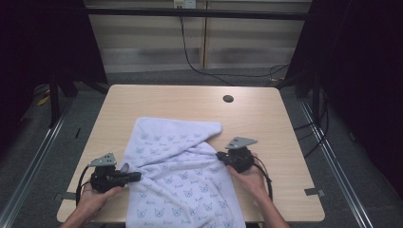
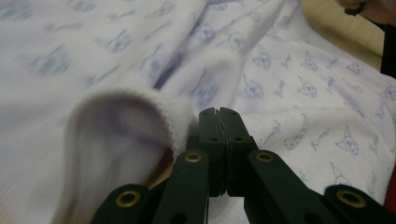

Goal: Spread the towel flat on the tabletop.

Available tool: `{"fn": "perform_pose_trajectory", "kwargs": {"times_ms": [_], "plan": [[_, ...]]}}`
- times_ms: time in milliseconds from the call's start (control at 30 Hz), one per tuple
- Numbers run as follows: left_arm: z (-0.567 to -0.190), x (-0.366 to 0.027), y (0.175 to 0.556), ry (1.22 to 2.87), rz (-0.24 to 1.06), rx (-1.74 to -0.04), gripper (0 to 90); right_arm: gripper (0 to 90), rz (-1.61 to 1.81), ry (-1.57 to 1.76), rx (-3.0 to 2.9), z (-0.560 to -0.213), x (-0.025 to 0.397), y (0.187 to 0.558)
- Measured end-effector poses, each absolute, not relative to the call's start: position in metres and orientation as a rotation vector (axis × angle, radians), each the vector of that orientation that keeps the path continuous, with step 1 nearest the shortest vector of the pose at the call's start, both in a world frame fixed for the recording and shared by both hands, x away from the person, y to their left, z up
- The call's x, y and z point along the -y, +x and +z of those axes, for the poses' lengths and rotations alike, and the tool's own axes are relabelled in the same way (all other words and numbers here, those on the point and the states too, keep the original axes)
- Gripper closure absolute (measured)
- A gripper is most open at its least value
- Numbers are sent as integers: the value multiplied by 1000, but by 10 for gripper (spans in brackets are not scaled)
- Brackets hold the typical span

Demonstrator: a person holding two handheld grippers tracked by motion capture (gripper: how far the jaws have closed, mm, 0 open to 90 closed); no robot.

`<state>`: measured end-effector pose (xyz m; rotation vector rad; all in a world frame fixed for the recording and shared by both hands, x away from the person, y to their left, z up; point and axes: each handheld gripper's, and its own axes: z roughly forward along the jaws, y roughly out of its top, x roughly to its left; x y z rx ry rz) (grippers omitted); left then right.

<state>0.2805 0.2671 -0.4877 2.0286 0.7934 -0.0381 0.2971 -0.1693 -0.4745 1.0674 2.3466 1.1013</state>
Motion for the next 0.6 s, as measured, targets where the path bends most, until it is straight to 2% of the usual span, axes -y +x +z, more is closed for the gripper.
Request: {"fn": "perform_pose_trajectory", "kwargs": {"times_ms": [167,200,267,367,467,500,567,600], "plan": [[-489,-261,266,2056,-110,-738,889,881,1111,1137,-2313,-467,210,265],[-489,-258,257,2070,-145,-710,889,878,1101,1151,-2315,-469,224,245],[-488,-256,250,2083,-160,-686,884,878,1110,1152,-2327,-471,226,240],[-487,-251,235,2106,-192,-640,806,863,1099,1144,-2371,-479,228,217],[-475,-249,243,2068,-157,-598,676,863,1099,1146,-2387,-480,227,213],[-466,-245,262,2026,-142,-611,658,865,1111,1148,-2389,-479,226,214],[-462,-242,274,2013,-117,-623,644,864,1119,1147,-2387,-479,226,216],[-461,-235,301,1999,-109,-666,634,863,1128,1158,-2380,-480,226,222]]}}
